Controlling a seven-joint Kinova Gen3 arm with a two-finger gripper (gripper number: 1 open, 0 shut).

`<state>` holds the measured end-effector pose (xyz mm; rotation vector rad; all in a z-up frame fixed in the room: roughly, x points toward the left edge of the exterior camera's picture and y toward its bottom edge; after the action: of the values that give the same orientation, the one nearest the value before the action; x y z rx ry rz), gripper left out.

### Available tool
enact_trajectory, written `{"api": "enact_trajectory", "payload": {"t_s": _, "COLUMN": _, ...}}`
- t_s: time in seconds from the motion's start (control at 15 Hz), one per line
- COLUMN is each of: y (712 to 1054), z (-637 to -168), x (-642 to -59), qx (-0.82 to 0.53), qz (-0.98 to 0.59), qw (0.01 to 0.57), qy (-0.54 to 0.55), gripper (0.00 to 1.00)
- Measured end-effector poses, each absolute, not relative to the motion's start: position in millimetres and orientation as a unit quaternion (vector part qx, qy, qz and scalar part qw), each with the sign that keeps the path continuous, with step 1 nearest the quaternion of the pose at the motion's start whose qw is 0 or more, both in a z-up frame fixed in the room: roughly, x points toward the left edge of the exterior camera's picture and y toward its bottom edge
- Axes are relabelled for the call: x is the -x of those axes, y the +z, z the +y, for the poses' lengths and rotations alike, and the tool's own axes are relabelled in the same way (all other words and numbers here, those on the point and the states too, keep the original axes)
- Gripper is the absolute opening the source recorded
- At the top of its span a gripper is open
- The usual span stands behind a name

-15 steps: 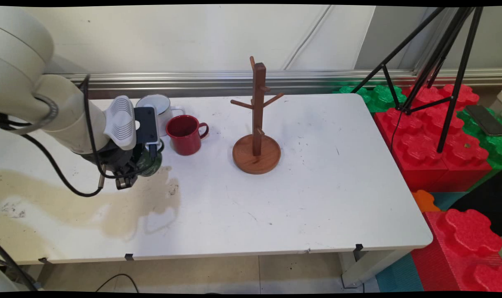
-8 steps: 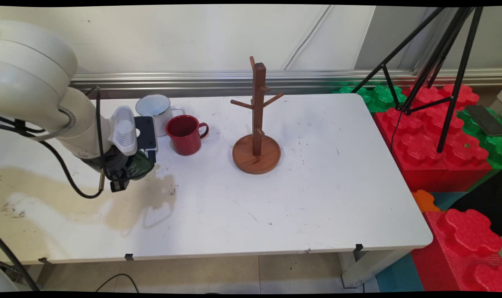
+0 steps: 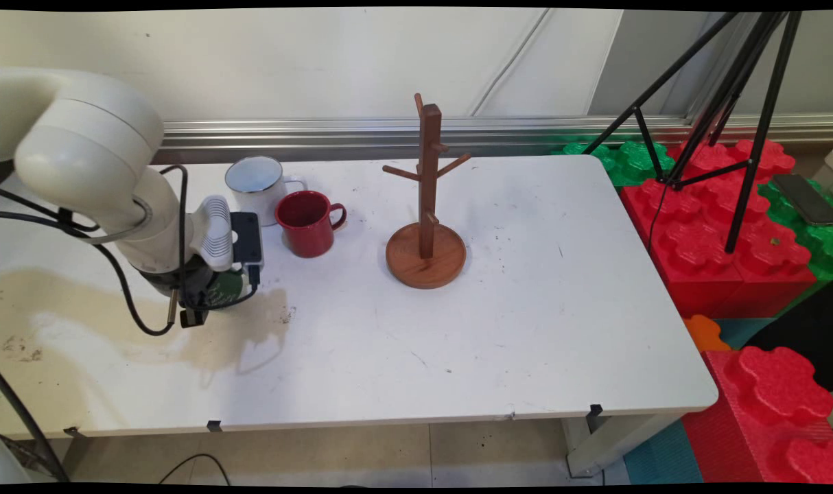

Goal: Place the picked object on the table

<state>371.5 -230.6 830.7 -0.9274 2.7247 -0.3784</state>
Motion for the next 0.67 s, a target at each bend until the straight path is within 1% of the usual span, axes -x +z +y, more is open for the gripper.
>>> {"api": "enact_trajectory", "payload": {"t_s": 0.67, "y": 809, "z": -253, "x": -370, "qx": 0.28, "qz": 0.946, "qw": 0.133, "qy": -0.095, "gripper": 0.0}}
